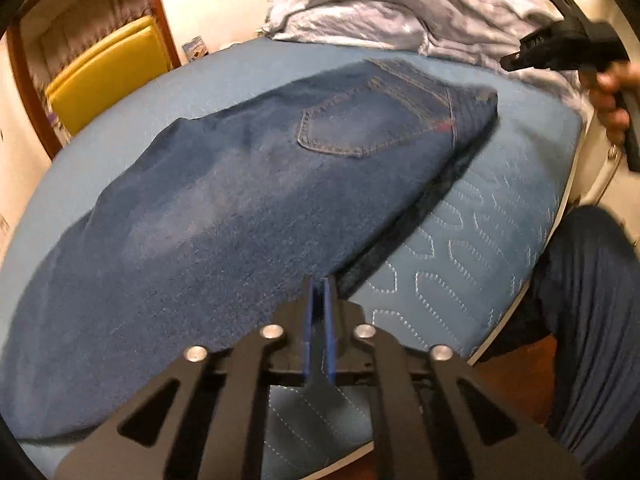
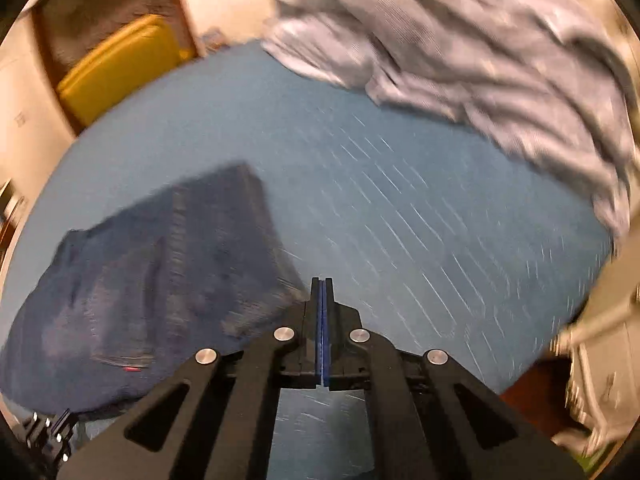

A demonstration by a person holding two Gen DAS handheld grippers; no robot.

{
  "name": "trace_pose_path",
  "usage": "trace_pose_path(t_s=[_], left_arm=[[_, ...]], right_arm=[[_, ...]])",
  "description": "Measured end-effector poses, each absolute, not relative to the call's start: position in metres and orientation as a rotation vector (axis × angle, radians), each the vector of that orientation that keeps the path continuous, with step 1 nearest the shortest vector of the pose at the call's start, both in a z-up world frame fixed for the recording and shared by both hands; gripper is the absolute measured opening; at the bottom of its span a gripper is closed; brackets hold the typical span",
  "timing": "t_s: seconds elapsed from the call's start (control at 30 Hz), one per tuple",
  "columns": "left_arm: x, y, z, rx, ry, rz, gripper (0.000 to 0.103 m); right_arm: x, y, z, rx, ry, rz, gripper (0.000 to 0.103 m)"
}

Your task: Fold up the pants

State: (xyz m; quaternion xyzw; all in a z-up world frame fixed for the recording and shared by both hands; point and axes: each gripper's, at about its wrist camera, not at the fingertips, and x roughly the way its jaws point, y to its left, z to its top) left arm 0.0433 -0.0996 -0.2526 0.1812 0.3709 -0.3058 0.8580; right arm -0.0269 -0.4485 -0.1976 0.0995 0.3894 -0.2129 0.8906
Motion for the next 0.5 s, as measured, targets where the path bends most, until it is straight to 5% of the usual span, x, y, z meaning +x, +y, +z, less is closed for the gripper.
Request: trace_pose_path(t_s=[0.07,0.17,0.27,0.5], left_arm=[[0.048,-0.083,-0.232,0.228,0.76,-0.651,0.042],[0.071,-0.056,-0.221,0.077,0.75,-0.591,0.044],[0.103,-0.024,-0.236,0.012,0.785,-0.523,0.055],[0.154,0.079,-0.26,0.007,0.878,-0.287,0.06]], right_arm=[[-0.018,-0.413,-0.187,0.115,0.77,-0.387,0.011],[0.003,-0.355,-0.191,-0.026,0.762,-0.269,0.019],[0.023,-0.316,-0.208,-0.051,0.77,-0.206,0.054],[0.05,-0.308,-0.256,-0.032,0.901,-0.306,0.069]])
